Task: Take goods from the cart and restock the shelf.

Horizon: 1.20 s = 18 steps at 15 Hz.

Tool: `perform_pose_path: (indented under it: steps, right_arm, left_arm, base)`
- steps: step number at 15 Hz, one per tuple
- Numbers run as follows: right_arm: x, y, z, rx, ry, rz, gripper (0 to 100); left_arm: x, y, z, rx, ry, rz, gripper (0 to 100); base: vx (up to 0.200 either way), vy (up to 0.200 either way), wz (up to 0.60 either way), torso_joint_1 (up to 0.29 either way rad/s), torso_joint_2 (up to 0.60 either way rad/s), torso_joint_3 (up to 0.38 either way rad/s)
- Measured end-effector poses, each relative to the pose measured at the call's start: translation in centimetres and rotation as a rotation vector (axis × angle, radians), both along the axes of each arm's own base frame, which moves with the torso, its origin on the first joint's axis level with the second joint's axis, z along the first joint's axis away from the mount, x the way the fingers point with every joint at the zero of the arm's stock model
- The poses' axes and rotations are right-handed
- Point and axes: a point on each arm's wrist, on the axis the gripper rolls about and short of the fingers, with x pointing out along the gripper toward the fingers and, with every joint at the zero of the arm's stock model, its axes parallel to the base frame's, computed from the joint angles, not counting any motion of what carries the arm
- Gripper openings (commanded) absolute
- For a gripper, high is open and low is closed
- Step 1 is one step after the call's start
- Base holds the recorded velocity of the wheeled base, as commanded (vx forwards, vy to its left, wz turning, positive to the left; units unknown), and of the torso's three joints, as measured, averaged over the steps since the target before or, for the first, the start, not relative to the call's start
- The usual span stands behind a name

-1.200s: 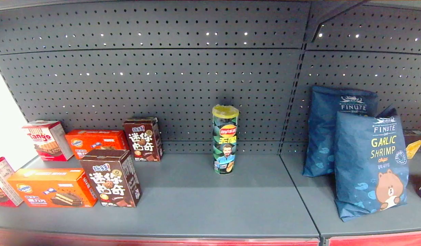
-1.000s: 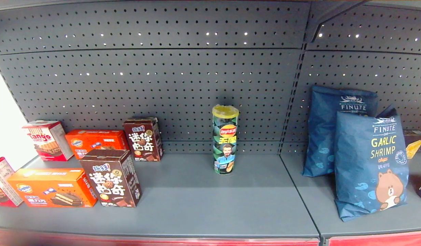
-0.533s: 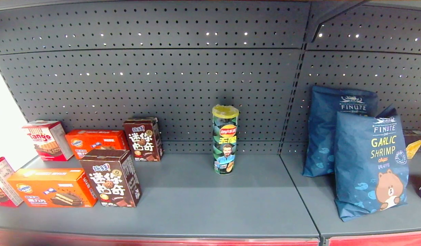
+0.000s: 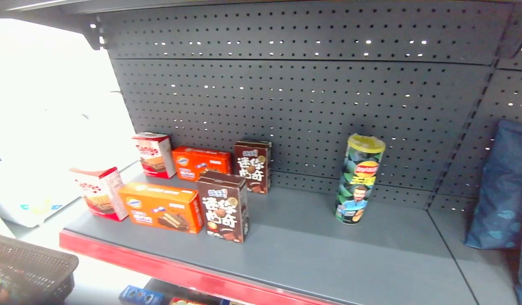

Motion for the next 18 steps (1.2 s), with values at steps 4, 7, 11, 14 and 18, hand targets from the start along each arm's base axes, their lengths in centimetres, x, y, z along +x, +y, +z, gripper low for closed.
perform_pose_path:
  steps: [4, 7, 11, 14, 18]
  right_arm:
    - [0.0, 0.0, 0.0, 0.001, 0.000, 0.001, 100]
    - [0.0, 0.0, 0.0, 0.001, 0.000, 0.000, 100]
    - [0.0, 0.0, 0.0, 0.000, 0.000, 0.000, 100]
    - [0.0, 0.0, 0.0, 0.000, -0.001, 0.000, 100]
    - [0.0, 0.0, 0.0, 0.000, -0.001, 0.000, 100]
  left_arm:
    - [0.0, 0.0, 0.0, 0.000, 0.000, 0.000, 100]
    - [0.0, 0.0, 0.0, 0.012, 0.000, -0.010, 100]
    - [0.0, -0.1, 0.0, 0.022, 0.001, -0.039, 100]
    - [-0.7, -0.2, 2.0, 0.046, -0.036, -0.072, 100]
    - [-0.1, -0.2, 9.9, 0.070, -0.022, -0.086, 100]
  base:
    - [0.000, 0.000, 0.60, -0.002, 0.00, 0.001]
    - [0.000, 0.000, 0.60, -0.001, 0.00, 0.002]
    - [0.000, 0.000, 0.30, 0.001, 0.00, 0.002]
    - [0.000, 0.000, 0.00, 0.000, 0.00, 0.000]
    - [0.000, 0.000, 0.00, 0.000, 0.00, 0.000]
